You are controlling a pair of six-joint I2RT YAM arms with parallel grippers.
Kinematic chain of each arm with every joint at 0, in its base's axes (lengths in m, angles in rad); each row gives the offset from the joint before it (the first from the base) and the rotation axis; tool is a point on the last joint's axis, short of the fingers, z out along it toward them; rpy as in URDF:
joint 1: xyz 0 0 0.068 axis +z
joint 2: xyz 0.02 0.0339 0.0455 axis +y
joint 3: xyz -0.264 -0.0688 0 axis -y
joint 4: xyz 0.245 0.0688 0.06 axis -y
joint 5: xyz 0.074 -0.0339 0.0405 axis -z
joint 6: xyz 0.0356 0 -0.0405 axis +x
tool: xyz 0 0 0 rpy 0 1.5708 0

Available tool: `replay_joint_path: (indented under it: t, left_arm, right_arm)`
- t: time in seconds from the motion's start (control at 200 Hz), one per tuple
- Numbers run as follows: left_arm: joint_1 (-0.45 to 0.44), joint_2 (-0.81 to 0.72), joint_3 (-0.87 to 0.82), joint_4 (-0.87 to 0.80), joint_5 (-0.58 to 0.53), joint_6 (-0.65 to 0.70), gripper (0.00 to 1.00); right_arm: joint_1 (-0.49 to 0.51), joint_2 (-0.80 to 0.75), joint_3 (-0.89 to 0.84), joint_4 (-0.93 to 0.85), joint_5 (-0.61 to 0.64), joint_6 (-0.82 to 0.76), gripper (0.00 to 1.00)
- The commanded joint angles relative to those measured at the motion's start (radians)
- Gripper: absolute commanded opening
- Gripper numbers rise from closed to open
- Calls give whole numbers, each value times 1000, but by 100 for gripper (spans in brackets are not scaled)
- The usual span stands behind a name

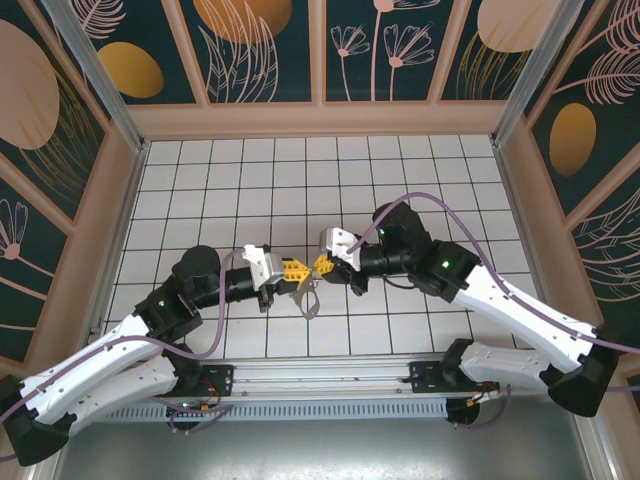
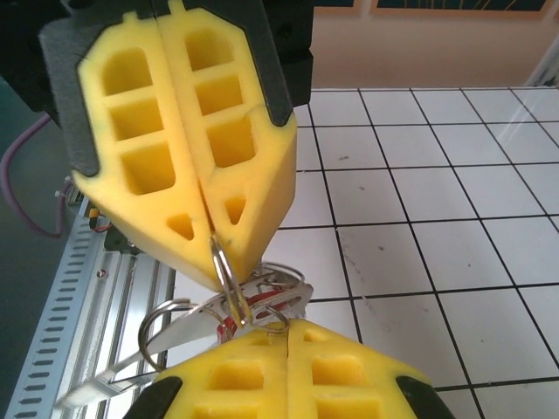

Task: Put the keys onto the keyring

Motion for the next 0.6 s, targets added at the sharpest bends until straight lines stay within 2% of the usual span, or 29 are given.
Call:
replay_joint_path:
  t: [0.0, 0.215, 0.385, 0.515, 0.596]
  left_arm:
    - [0, -34, 1, 66, 19, -14, 0]
    - [0, -35, -12, 72, 0, -13, 0]
    - [0, -32, -16, 75, 1, -5, 0]
    - [1, -37, -21, 86, 14, -6, 0]
    - [0, -42, -23, 103, 35, -9, 0]
  right_arm:
    - [-5, 40, 36, -18, -44, -43, 0]
    - [-2, 39, 35, -9, -63, -43, 0]
    - [-4, -22, -12, 48, 5, 6, 0]
    - [-9, -95, -67, 91, 71, 56, 20]
    - [-10, -139, -90, 103, 106, 78, 25]
